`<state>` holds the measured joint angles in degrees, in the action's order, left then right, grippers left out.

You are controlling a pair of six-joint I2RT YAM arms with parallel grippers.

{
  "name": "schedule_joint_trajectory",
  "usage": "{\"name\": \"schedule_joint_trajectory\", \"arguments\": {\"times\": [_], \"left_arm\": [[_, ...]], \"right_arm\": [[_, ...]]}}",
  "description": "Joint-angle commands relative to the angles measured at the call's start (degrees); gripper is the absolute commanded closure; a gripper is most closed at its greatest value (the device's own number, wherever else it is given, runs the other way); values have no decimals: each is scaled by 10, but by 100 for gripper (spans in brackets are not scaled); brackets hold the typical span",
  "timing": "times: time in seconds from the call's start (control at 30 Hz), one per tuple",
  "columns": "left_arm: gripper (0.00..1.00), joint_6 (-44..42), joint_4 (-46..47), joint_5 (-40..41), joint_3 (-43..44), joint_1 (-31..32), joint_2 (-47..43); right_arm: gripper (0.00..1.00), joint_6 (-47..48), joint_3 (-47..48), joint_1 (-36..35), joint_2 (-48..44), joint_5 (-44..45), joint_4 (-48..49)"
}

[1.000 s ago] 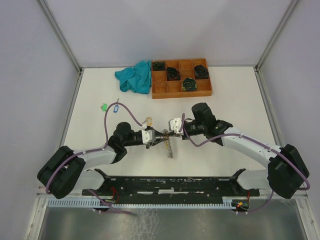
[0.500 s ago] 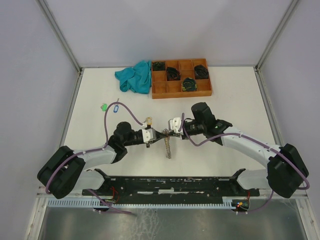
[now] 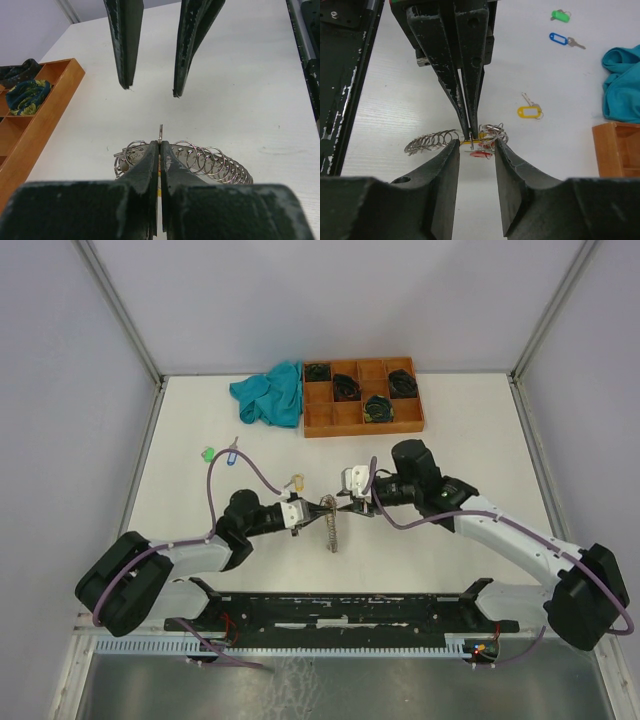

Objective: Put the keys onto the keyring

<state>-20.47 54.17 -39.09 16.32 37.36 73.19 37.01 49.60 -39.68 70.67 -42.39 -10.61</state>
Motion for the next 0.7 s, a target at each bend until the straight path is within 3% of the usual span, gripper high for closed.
{"name": "schedule_joint_trajectory", "arguments": {"times": [0.0, 0.3, 0.67], "left_arm": [[97, 17, 91, 7, -8, 2, -3], [97, 33, 139, 3, -22, 2, -2], [97, 43, 158, 1, -27, 2, -4]], "right_arm": [[55, -53, -30, 2, -44, 40, 87], [57, -12, -53, 2, -29, 38, 98], [59, -28, -55, 1, -12, 15, 115]]}}
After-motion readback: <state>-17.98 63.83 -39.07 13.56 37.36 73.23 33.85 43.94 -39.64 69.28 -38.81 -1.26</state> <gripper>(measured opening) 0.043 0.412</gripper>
